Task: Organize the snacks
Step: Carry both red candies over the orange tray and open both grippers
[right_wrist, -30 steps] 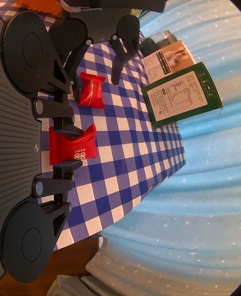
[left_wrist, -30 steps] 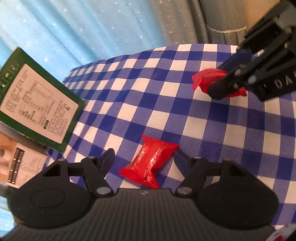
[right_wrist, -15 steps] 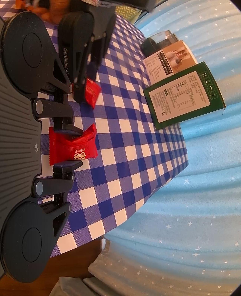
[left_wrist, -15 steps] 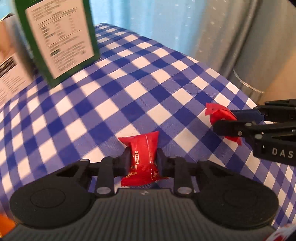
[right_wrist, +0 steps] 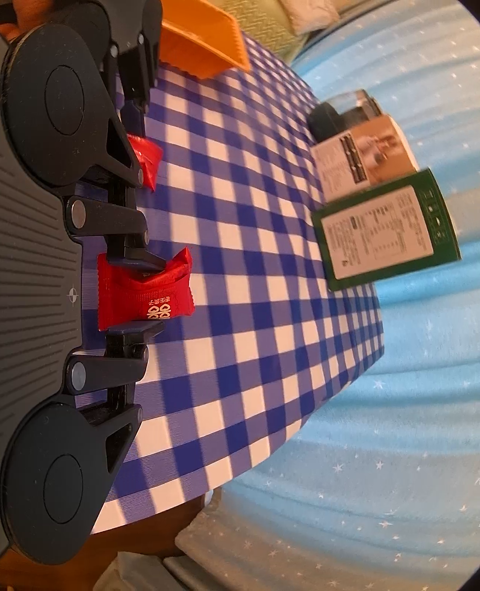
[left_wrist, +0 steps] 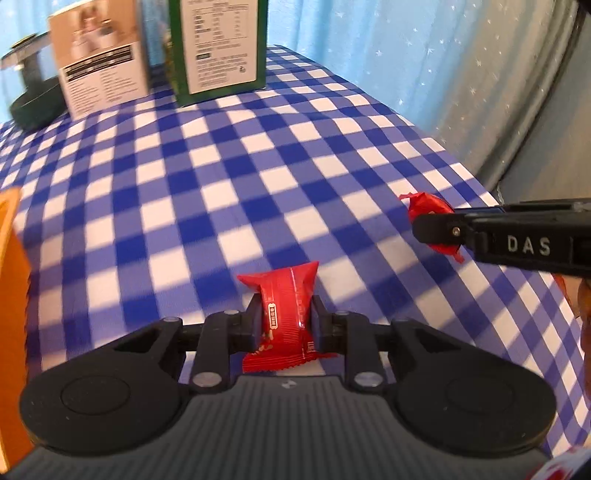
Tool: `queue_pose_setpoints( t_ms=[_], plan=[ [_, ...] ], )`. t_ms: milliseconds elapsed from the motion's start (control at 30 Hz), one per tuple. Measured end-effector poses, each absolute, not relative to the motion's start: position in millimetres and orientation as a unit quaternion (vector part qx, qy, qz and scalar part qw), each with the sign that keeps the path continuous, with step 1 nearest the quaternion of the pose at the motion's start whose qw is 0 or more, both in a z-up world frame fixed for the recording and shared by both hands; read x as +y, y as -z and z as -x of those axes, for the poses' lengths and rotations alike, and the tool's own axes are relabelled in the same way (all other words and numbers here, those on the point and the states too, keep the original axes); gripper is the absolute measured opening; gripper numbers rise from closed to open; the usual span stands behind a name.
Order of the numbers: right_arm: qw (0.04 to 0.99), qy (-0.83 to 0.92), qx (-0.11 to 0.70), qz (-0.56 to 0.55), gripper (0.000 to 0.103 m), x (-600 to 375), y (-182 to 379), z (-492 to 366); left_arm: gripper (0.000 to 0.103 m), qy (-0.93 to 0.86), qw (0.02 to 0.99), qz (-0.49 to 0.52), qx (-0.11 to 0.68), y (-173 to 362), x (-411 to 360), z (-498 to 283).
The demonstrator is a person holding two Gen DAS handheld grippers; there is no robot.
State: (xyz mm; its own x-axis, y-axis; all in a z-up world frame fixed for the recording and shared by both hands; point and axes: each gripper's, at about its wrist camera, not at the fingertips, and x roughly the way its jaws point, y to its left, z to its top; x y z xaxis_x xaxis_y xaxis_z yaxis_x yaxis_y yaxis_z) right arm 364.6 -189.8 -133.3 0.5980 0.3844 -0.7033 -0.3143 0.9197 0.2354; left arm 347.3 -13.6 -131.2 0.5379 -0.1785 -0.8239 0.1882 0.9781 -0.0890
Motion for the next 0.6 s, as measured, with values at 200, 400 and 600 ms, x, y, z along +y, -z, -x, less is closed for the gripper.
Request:
queue_pose_setpoints(
  t_ms=[200, 400, 600],
  plan=[
    [0.889, -0.195, 0.412, -0.039, 0.029, -187.1, 128.2, -319.1, 0.022, 0.091, 0.886, 0.000, 0.455, 120.1, -12.5, -292.3],
    [0.897, -0.199, 0.393, -0.031, 0.029, -175.1, 123.7, -258.6, 0.022, 0.073, 0.894, 0.010, 0.442, 98.5, -3.3, -240.3],
    [0.900, -0.198, 0.384, -0.051, 0.029, -165.7, 122.5, -205.6, 0.022, 0.056, 0.900, 0.016, 0.432, 81.2, 10.3, -192.6]
  ],
)
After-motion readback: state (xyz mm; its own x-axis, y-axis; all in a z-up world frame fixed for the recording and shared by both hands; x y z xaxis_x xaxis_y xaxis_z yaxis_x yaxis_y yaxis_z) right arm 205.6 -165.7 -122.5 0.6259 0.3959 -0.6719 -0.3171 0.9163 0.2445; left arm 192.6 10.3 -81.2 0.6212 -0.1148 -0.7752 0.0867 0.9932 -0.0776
